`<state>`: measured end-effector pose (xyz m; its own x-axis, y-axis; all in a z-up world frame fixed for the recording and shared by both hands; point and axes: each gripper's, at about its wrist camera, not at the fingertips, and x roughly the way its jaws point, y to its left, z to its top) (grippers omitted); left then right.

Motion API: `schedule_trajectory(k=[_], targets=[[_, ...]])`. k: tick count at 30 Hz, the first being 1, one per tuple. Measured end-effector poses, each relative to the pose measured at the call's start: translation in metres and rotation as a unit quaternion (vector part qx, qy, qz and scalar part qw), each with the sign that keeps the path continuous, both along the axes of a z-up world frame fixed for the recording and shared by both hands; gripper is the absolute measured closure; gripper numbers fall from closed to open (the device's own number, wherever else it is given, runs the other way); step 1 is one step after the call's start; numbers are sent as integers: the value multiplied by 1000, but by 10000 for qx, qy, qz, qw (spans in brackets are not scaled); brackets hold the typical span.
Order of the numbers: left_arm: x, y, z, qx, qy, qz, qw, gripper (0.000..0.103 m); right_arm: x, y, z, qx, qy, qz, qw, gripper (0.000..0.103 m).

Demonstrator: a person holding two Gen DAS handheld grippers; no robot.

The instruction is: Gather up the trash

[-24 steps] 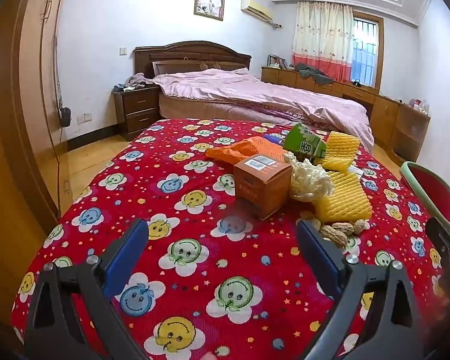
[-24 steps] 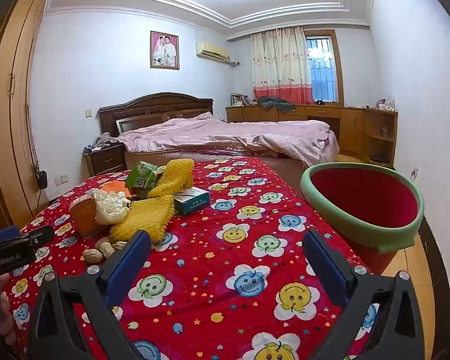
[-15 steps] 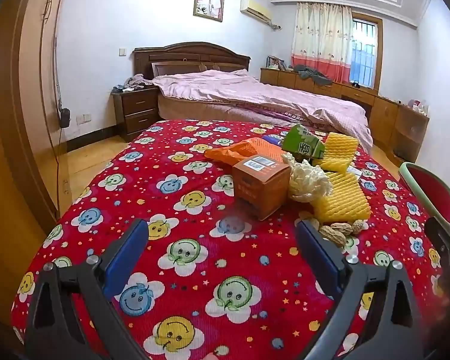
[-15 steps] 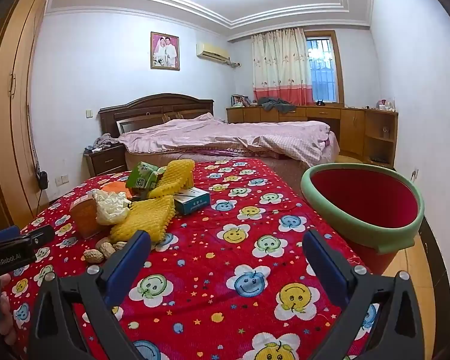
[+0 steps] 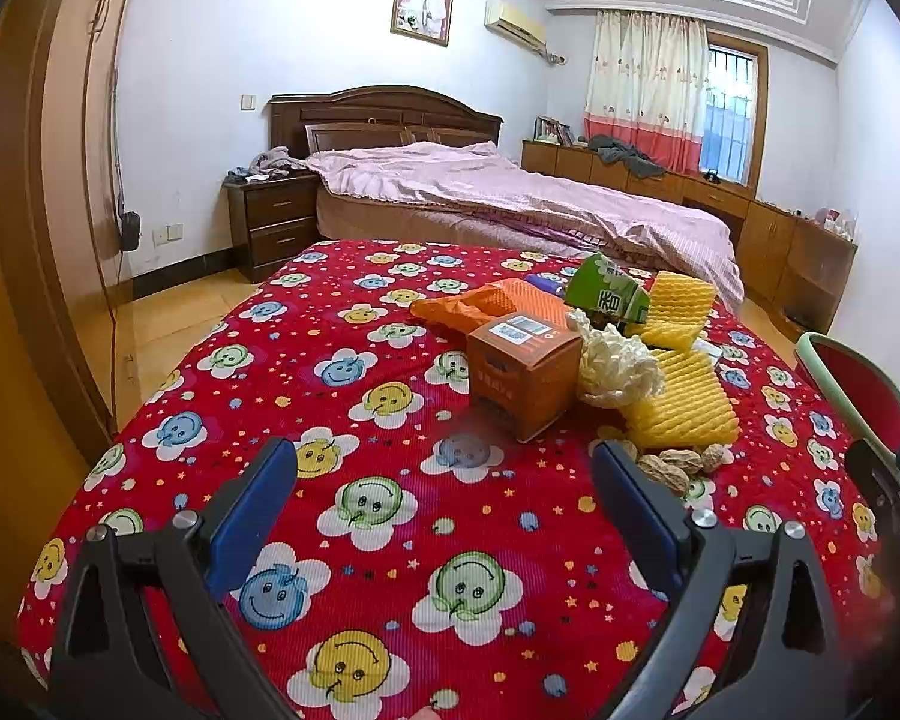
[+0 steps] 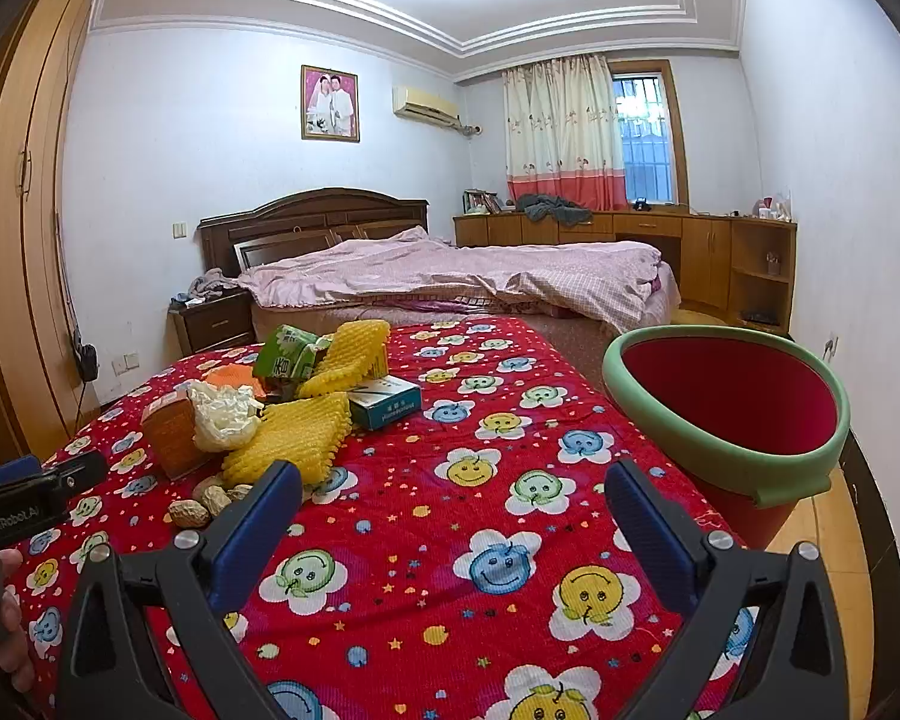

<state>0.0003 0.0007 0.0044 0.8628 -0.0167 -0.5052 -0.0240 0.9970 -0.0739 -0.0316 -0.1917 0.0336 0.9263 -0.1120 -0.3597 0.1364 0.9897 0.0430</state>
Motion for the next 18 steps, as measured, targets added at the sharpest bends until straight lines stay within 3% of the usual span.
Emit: schedule_trajectory(k=[18], targets=[[-5,3,3,-72,-42,10,10000,5,-1,0,0,10,-11,6,10000,0]])
